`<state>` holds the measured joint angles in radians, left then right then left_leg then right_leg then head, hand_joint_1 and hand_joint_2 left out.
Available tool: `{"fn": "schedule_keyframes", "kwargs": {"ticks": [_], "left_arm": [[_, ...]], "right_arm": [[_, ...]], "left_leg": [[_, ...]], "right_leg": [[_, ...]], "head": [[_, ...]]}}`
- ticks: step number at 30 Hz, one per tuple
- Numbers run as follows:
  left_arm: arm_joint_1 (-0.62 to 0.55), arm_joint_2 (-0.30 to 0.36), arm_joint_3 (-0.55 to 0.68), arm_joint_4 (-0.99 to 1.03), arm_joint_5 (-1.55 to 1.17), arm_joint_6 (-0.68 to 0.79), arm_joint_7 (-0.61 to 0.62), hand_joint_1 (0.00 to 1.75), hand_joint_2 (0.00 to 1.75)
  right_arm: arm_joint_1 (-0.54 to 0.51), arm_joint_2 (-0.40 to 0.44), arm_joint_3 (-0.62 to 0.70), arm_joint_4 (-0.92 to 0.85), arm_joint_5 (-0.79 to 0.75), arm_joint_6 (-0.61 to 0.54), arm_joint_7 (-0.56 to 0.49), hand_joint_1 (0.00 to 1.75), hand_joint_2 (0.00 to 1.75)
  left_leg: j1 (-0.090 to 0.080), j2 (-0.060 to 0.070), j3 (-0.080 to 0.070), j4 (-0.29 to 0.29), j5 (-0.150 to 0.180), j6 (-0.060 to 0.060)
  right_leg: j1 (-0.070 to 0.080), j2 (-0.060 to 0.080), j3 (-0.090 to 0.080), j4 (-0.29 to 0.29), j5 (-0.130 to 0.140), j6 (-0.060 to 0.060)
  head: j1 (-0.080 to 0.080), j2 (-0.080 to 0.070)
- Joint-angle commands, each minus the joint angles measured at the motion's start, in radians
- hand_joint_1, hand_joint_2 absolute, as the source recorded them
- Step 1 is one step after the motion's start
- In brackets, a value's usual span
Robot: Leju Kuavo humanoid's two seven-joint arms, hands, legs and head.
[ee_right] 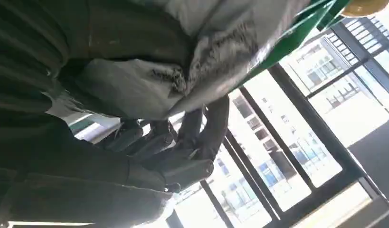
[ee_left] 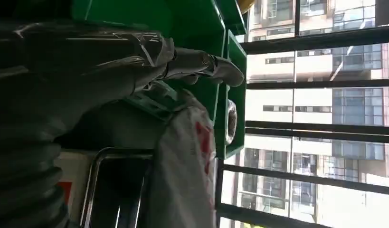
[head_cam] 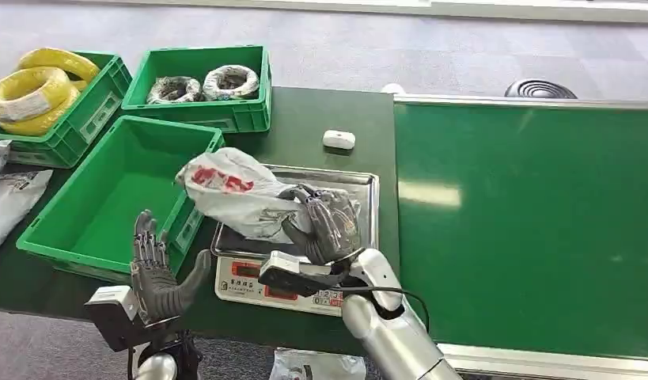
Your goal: Moved the parcel from conveyor to table for the left to box.
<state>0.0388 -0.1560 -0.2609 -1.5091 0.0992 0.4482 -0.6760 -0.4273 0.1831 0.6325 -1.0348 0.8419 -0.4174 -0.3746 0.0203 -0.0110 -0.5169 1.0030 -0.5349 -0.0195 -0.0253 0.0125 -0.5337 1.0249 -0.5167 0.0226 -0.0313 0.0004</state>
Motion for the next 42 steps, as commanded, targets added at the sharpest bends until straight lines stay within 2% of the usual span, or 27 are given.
{"fn": "schedule_keyframes", "kwargs": {"ticks": [1, 13, 26, 29, 32, 34, 38, 41, 42], "left_arm": [[0.029, 0.051, -0.013, 0.01, 0.018, 0.017, 0.002, 0.0, 1.75], [0.021, 0.054, -0.016, 0.017, 0.03, 0.03, -0.004, 0.0, 1.75], [0.02, 0.055, -0.015, 0.018, 0.03, 0.03, -0.004, 0.0, 1.75], [0.008, 0.063, 0.008, 0.01, 0.005, 0.09, -0.022, 0.0, 1.75], [-0.007, 0.077, 0.078, -0.085, -0.065, 0.143, -0.022, 0.0, 1.75], [-0.076, 0.083, 0.135, -0.127, -0.15, 0.214, -0.022, 0.0, 1.75], [-0.261, 0.091, 0.177, -0.112, -0.246, 0.25, -0.022, 0.0, 1.75], [-0.364, 0.046, 0.218, -0.101, -0.376, 0.25, 0.002, 0.0, 1.75], [-0.411, 0.01, 0.247, -0.097, -0.43, 0.25, -0.01, 0.0, 1.75]], "right_arm": [[-0.01, 0.032, 0.005, 0.189, -0.01, -0.046, -0.002, 0.0, 1.75], [0.009, 0.003, -0.047, 0.102, 0.002, -0.056, 0.024, 0.0, 1.75], [0.007, -0.002, -0.05, 0.102, 0.002, -0.055, 0.024, 0.0, 1.75], [0.035, -0.023, -0.085, 0.023, -0.018, -0.086, 0.026, 0.0, 1.75], [0.099, -0.057, -0.147, -0.104, -0.055, -0.089, 0.016, 0.0, 1.75], [0.147, -0.056, -0.214, -0.17, -0.09, -0.101, -0.004, 0.0, 1.75], [0.182, -0.032, -0.285, -0.186, -0.133, -0.085, -0.036, 0.0, 1.75], [0.197, -0.007, -0.326, -0.154, -0.145, -0.087, -0.045, 0.0, 1.75], [0.205, 0.0, -0.337, -0.144, -0.15, -0.086, -0.044, 0.0, 1.75]], "left_leg": [[0.0, 0.003, 0.0, -0.003, 0.002, 0.001], [0.0, 0.0, -0.001, -0.002, 0.002, 0.001], [0.0, 0.0, 0.0, -0.001, 0.001, 0.001], [0.0, 0.0, -0.002, -0.002, 0.003, 0.002], [0.0, -0.002, -0.002, 0.0, 0.001, 0.001], [0.001, -0.003, -0.004, -0.002, 0.004, 0.002], [0.001, -0.01, -0.009, 0.001, 0.005, 0.001], [0.001, -0.006, -0.007, 0.0, 0.006, 0.001], [0.001, -0.006, -0.006, 0.002, 0.004, 0.001]], "right_leg": [[0.001, 0.001, -0.001, -0.003, 0.003, -0.003], [0.0, -0.001, -0.002, -0.002, 0.002, -0.002], [0.0, -0.001, -0.001, -0.001, 0.001, -0.001], [0.0, -0.002, -0.002, -0.002, 0.003, -0.002], [0.001, -0.003, -0.002, 0.0, 0.001, -0.001], [0.001, -0.006, -0.003, -0.003, 0.003, -0.003], [0.002, -0.012, -0.005, 0.0, 0.002, -0.003], [0.002, -0.008, -0.005, -0.001, 0.004, -0.003], [0.001, -0.007, -0.004, 0.0, 0.002, -0.002]], "head": [[0.0, 0.0], [0.0, 0.0], [0.0, 0.0], [0.0, 0.0], [0.0, 0.0], [0.0, 0.0], [0.0, 0.0], [0.0, 0.0], [0.0, 0.0]]}}
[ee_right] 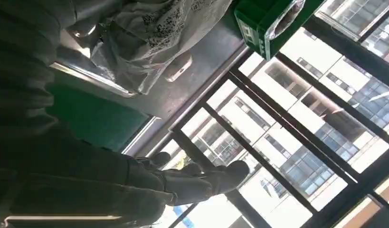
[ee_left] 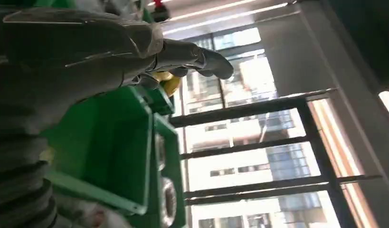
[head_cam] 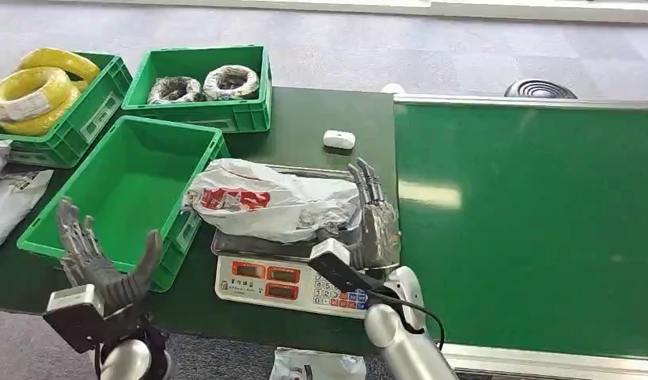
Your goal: Moved the parcel from conveyor to table for the left to box.
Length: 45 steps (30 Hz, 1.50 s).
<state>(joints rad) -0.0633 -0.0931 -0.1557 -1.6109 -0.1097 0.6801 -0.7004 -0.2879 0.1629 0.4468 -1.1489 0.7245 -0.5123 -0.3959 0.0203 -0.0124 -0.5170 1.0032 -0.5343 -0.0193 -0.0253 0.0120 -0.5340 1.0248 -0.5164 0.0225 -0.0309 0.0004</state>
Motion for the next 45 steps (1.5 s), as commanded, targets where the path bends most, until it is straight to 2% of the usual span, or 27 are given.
{"fn": "schedule_keyframes", "kwargs": {"ticks": [1, 2, 3, 5, 11, 19, 28, 30, 35, 38, 39, 41, 42, 44, 45], "left_arm": [[-0.343, -0.067, 0.144, 0.012, -0.243, 0.018, 0.027, 0.0, 1.75], [-0.409, -0.071, 0.13, 0.013, -0.291, 0.018, 0.084, 0.0, 1.75], [-0.439, -0.085, 0.141, 0.014, -0.325, 0.018, 0.095, 0.0, 1.75], [-0.478, -0.072, 0.117, 0.012, -0.335, 0.018, 0.137, 0.0, 1.75], [-0.51, -0.058, 0.079, 0.017, -0.308, 0.018, 0.164, 0.0, 1.75], [-0.615, -0.076, -0.075, 0.129, -0.454, 0.018, 0.278, 0.0, 1.75], [-0.619, -0.076, -0.073, 0.138, -0.457, 0.018, 0.28, 0.0, 1.75], [-0.646, -0.071, -0.119, 0.179, -0.478, 0.015, 0.304, 0.0, 1.75], [-0.751, -0.085, -0.287, 0.351, -0.702, -0.09, 0.47, 0.0, 1.75], [-0.78, -0.086, -0.393, 0.503, -0.814, -0.098, 0.51, 0.0, 1.75], [-0.784, -0.088, -0.42, 0.547, -0.831, -0.102, 0.509, 0.0, 1.75], [-0.787, -0.099, -0.46, 0.622, -0.845, -0.131, 0.51, 0.0, 1.75], [-0.787, -0.105, -0.468, 0.647, -0.846, -0.142, 0.507, 0.0, 1.75], [-0.786, -0.111, -0.472, 0.686, -0.843, -0.153, 0.505, 0.0, 1.75], [-0.781, -0.105, -0.472, 0.7, -0.839, -0.167, 0.503, 0.0, 1.75]], "right_arm": [[0.07, 0.022, -0.154, -0.024, -0.034, 0.008, -0.025, 0.0, 1.75], [0.077, 0.022, -0.162, -0.013, -0.039, 0.003, -0.034, 0.0, 1.75], [0.082, 0.021, -0.164, -0.011, -0.048, 0.005, -0.036, 0.0, 1.75], [0.095, 0.018, -0.163, -0.018, -0.057, 0.012, -0.039, 0.0, 1.75], [0.095, 0.022, -0.153, -0.011, -0.059, 0.034, -0.032, 0.0, 1.75], [0.096, 0.024, -0.138, 0.009, -0.066, 0.066, -0.024, 0.0, 1.75], [0.093, 0.025, -0.139, 0.011, -0.068, 0.067, -0.024, 0.0, 1.75], [0.092, 0.03, -0.141, 0.017, -0.07, 0.07, -0.022, 0.0, 1.75], [0.072, 0.029, -0.149, 0.0, -0.075, 0.078, -0.019, 0.0, 1.75], [0.072, 0.02, -0.148, -0.05, -0.081, 0.101, -0.018, 0.0, 1.75], [0.081, 0.015, -0.143, -0.074, -0.085, 0.125, -0.021, 0.0, 1.75], [0.124, -0.011, -0.136, -0.174, -0.18, 0.272, -0.083, 0.0, 1.75], [0.149, -0.025, -0.139, -0.228, -0.277, 0.376, -0.136, 0.0, 1.75], [0.21, -0.055, -0.179, -0.333, -0.235, 0.415, -0.162, 0.0, 1.75], [0.252, -0.046, -0.235, -0.417, -0.347, 0.455, -0.241, 0.0, 1.75]], "left_leg": [[0.001, -0.003, -0.006, 0.001, 0.004, 0.001], [0.002, -0.006, -0.008, 0.002, 0.005, 0.001], [0.001, -0.005, -0.006, 0.003, 0.003, 0.001], [0.001, -0.007, -0.008, 0.002, 0.005, 0.002], [0.0, 0.001, -0.004, -0.001, 0.005, 0.002], [0.001, -0.003, -0.005, 0.0, 0.005, 0.002], [0.0, 0.001, -0.002, 0.0, 0.003, 0.001], [0.0, 0.001, -0.003, -0.004, 0.007, 0.002], [0.001, -0.005, -0.007, 0.0, 0.006, 0.003], [0.0, -0.006, -0.007, 0.0, 0.007, 0.003], [0.0, -0.003, -0.004, 0.001, 0.004, 0.002], [-0.001, -0.003, -0.003, 0.0, 0.004, 0.001], [-0.001, -0.003, -0.002, 0.001, 0.003, 0.001], [-0.001, -0.004, -0.004, -0.001, 0.005, 0.002], [-0.001, -0.004, -0.003, 0.0, 0.003, 0.001]], "right_leg": [[0.001, -0.006, -0.004, 0.0, 0.003, -0.003], [0.002, -0.01, -0.005, 0.0, 0.003, -0.003], [0.002, -0.007, -0.003, 0.001, 0.002, -0.002], [0.002, -0.009, -0.005, 0.0, 0.003, -0.003], [0.001, -0.003, -0.003, -0.001, 0.004, -0.004], [0.001, -0.006, -0.003, -0.002, 0.004, -0.003], [0.001, -0.002, -0.003, 0.0, 0.003, -0.002], [0.001, -0.003, -0.005, -0.004, 0.007, -0.004], [0.001, -0.008, -0.005, -0.002, 0.005, -0.003], [0.001, -0.009, -0.004, -0.002, 0.005, -0.002], [0.0, -0.005, -0.002, 0.0, 0.003, -0.001], [0.0, -0.005, -0.002, -0.001, 0.003, -0.001], [0.0, -0.004, -0.001, -0.001, 0.002, -0.001], [0.0, -0.007, -0.003, -0.003, 0.004, -0.002], [0.0, -0.006, -0.002, -0.001, 0.002, -0.001]], "head": [[-0.001, 0.0], [0.0, 0.0], [-0.001, 0.0], [0.0, 0.0], [0.0, 0.0], [0.0, 0.0], [0.0, 0.0], [0.0, 0.0], [0.0, 0.0], [0.0, 0.0], [0.0, 0.0], [0.0, 0.0], [0.0, 0.0], [0.0, 0.0], [0.0, 0.0]]}}
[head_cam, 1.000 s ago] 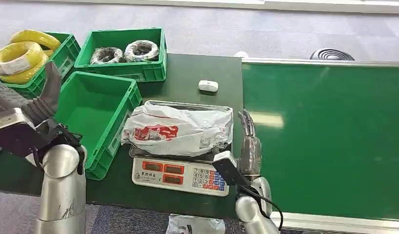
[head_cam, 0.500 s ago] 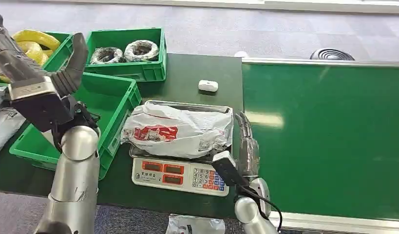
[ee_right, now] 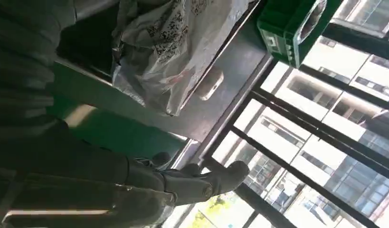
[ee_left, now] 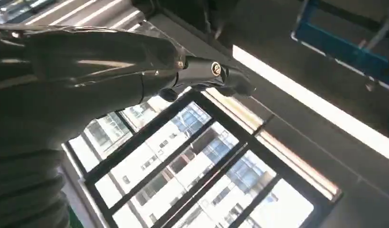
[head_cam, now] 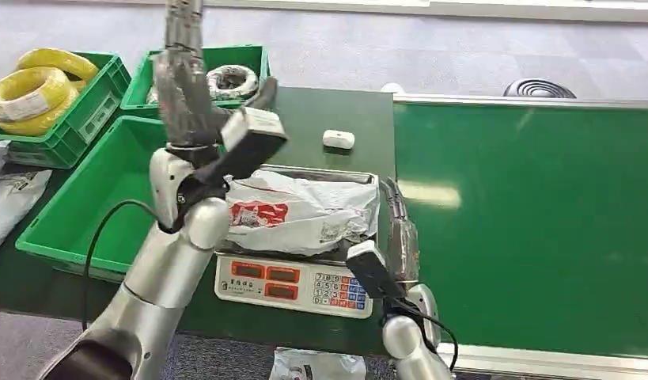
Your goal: Moved the parcel from conveyor to table for the left to box.
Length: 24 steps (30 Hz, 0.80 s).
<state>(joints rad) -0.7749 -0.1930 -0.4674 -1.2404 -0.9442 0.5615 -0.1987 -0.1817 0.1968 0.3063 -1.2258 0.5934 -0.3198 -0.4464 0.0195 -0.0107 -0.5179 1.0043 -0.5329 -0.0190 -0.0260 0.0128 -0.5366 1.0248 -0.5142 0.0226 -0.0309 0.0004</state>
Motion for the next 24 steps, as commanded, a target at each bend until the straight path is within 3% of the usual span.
{"fn": "schedule_keyframes", "kwargs": {"ticks": [1, 6, 16, 24], "left_arm": [[-0.064, -0.004, -0.156, 0.338, 0.005, -0.052, -0.009, 0.0, 1.75], [-0.058, -0.004, -0.15, 0.384, 0.05, -0.058, -0.052, 0.0, 1.75], [-0.104, -0.001, -0.216, 0.505, 0.001, -0.139, -0.03, 0.0, 1.75], [-0.099, -0.015, -0.264, 0.603, -0.067, -0.176, -0.014, 0.0, 1.75]], "right_arm": [[0.174, -0.068, -0.14, -0.407, -0.26, 0.262, -0.229, 0.0, 1.75], [0.28, -0.053, -0.231, -0.694, -0.358, 0.226, -0.252, 0.0, 1.75], [0.282, -0.038, -0.244, -0.72, -0.329, 0.228, -0.252, 0.0, 1.75], [0.267, -0.01, -0.275, -0.733, -0.308, 0.293, -0.252, 0.0, 1.75]], "left_leg": [[0.0, -0.006, -0.003, -0.005, 0.005, 0.002], [-0.001, -0.005, -0.005, 0.0, 0.001, 0.002], [0.0, -0.001, -0.005, 0.0, 0.001, 0.001], [0.0, 0.0, -0.004, -0.002, 0.002, 0.002]], "right_leg": [[0.001, -0.01, 0.0, -0.006, 0.003, -0.003], [-0.001, -0.006, -0.003, 0.0, 0.0, -0.001], [0.001, -0.002, -0.004, 0.0, 0.001, -0.002], [0.001, -0.002, -0.004, -0.002, 0.002, -0.002]], "head": [[0.0, 0.0], [-0.001, 0.0], [0.0, 0.0], [0.0, 0.0]]}}
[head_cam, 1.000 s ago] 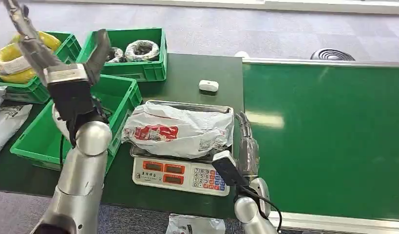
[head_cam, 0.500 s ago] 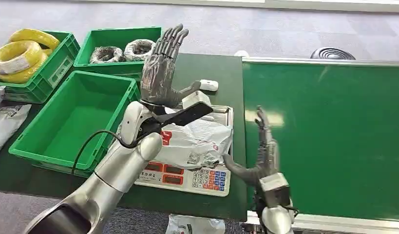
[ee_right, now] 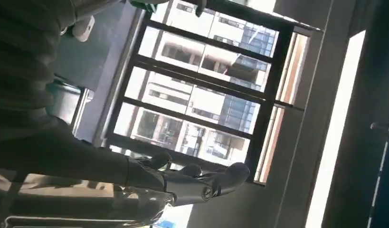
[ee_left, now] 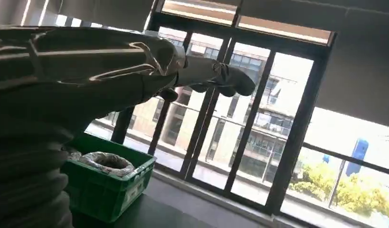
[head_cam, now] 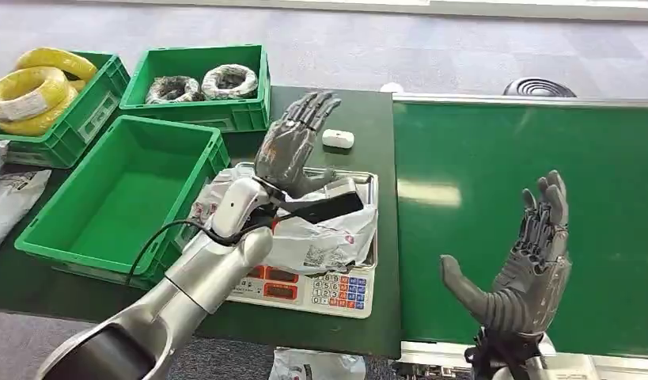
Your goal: Moved the parcel from conveyor to table for the left to box.
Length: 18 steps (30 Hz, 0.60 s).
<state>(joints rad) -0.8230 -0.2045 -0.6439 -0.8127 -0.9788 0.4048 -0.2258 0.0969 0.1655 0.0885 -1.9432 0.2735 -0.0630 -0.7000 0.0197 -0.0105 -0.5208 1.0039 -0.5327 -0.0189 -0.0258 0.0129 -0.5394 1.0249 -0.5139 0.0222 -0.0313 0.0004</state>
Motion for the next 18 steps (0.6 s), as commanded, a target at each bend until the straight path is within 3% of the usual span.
{"fn": "schedule_keyframes", "kwargs": {"ticks": [1, 18], "left_arm": [[-0.051, -0.004, -0.087, 0.175, -0.033, -0.019, 0.013, 0.0, 1.75], [-0.058, 0.0, -0.148, 0.293, -0.143, -0.14, 0.047, 0.0, 1.75]], "right_arm": [[-0.012, 0.021, -0.057, -0.016, 0.012, 0.037, 0.002, 0.0, 1.75], [-0.049, 0.023, -0.058, 0.012, 0.017, 0.075, 0.002, 0.0, 1.75]], "left_leg": [[0.0, -0.001, -0.001, -0.001, 0.001, 0.001], [0.0, 0.001, -0.001, 0.0, 0.001, 0.001]], "right_leg": [[0.0, -0.002, -0.001, -0.001, 0.001, -0.002], [0.0, 0.0, -0.001, 0.0, 0.001, -0.001]], "head": [[0.0, 0.0], [0.0, 0.0]]}}
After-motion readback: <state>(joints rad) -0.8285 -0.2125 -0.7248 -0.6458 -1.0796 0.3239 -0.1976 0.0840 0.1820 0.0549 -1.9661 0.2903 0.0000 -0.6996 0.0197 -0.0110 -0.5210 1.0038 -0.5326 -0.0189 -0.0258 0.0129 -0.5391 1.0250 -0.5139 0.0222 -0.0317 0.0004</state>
